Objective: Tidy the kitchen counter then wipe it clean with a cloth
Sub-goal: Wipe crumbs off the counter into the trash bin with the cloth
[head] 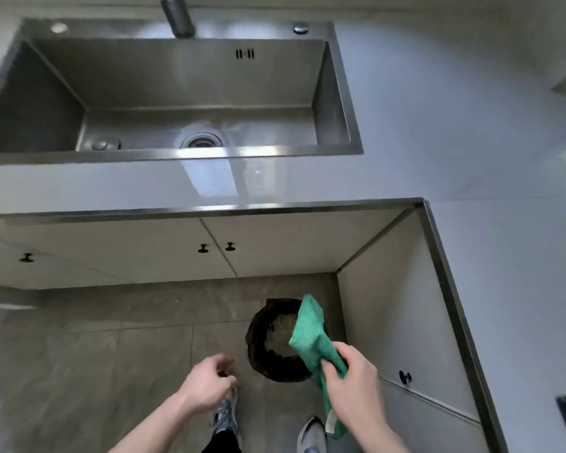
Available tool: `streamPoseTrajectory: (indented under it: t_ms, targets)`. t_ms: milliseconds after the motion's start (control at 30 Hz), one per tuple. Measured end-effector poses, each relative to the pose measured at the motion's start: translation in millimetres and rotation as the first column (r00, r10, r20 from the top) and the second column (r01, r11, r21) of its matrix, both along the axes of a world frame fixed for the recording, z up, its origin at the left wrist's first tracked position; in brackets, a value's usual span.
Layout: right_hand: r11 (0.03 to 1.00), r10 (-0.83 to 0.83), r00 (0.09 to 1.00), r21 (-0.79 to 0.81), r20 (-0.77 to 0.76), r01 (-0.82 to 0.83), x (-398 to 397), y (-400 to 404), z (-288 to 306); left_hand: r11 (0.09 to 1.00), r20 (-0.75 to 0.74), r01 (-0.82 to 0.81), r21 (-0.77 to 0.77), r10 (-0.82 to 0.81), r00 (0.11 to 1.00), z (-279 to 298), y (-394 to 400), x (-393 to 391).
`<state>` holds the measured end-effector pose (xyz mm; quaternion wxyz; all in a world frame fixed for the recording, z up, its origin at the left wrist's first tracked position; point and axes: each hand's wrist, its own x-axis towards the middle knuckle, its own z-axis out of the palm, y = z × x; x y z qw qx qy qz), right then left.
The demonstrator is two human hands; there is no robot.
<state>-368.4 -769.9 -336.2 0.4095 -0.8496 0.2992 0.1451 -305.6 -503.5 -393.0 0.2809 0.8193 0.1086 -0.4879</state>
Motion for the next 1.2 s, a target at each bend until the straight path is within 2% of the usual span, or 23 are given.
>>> streamPoseTrajectory:
  t_ms: [267,500,667,867,1000,1200]
  targets:
    - [0.982,0.168,0.975,0.064,0.144,-0.179,53.3,70.8,167.9,0.962,0.288,-0.194,-0.192,0.244,0.926,215.7,87.9,9.9]
    - [0.967,0.176,0.938,0.128,0.298,-0.222,100.5,159.4,248.2,0.949,0.412,-0.194,-0.247,0.284,0.866,319.4,189.4,25.3]
    - [0.951,0.251,0.898,0.082,0.362,-0.298,144.6,222.3,271.9,0.942,0.426,-0.225,-0.247,0.314,0.848,351.9,258.9,41.3]
    - [0.885,0.458,0.811,-0.097,0.364,-0.456,221.2,284.3,285.3,0.925,0.487,-0.28,-0.258,0.375,0.789,379.5,304.4,78.3]
    - [0.837,0.544,0.761,-0.158,0.354,-0.524,280.3,333.4,273.2,0.922,0.521,-0.314,-0.224,0.386,0.762,380.8,335.4,116.0]
    - [0.739,0.673,0.69,-0.263,0.267,-0.62,350.7,404.2,237.0,0.921,0.496,-0.364,-0.141,0.384,0.779,369.5,378.1,175.6]
